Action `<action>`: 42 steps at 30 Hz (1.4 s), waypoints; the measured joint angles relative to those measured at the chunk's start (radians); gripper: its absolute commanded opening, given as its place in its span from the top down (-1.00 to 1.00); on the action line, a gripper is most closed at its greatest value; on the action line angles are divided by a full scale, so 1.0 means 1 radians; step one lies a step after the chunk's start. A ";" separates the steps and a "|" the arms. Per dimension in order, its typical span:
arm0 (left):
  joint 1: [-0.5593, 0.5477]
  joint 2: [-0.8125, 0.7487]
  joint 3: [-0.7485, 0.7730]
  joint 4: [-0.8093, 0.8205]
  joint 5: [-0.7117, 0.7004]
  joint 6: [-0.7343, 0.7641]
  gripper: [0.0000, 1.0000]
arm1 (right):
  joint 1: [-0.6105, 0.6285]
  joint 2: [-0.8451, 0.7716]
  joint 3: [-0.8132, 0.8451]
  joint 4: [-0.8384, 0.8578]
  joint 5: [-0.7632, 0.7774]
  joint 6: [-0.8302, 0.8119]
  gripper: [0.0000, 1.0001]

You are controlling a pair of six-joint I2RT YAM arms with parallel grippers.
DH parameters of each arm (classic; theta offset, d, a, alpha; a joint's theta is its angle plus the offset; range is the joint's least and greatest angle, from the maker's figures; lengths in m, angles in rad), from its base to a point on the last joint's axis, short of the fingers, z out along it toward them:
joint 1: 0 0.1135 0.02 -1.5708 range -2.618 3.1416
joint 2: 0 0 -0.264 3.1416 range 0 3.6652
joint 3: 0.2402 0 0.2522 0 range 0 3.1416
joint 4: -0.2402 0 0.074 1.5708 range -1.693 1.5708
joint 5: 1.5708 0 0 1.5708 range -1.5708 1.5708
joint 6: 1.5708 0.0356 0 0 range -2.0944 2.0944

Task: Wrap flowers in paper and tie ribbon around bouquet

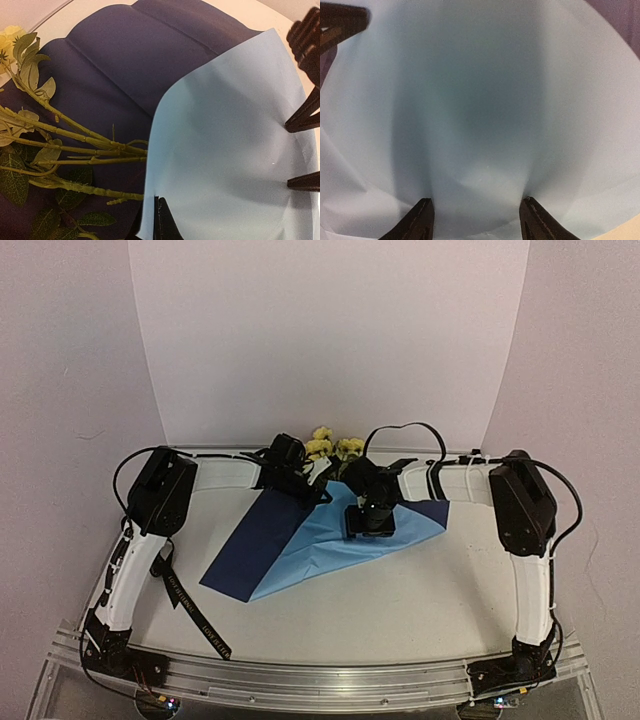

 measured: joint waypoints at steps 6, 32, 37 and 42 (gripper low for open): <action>0.002 0.000 0.000 0.000 0.001 0.000 1.00 | 0.018 0.000 -0.020 -0.004 0.021 0.013 -0.42; 0.006 0.003 -0.001 0.052 0.054 -0.062 1.00 | -0.172 0.058 0.189 -0.083 0.068 -0.011 -0.48; 0.006 0.019 0.011 0.051 0.063 -0.078 1.00 | -0.151 0.059 0.142 -0.080 0.066 0.011 -0.47; 0.006 0.043 0.023 0.042 0.065 -0.085 1.00 | -0.118 0.074 0.126 -0.085 0.067 0.042 -0.46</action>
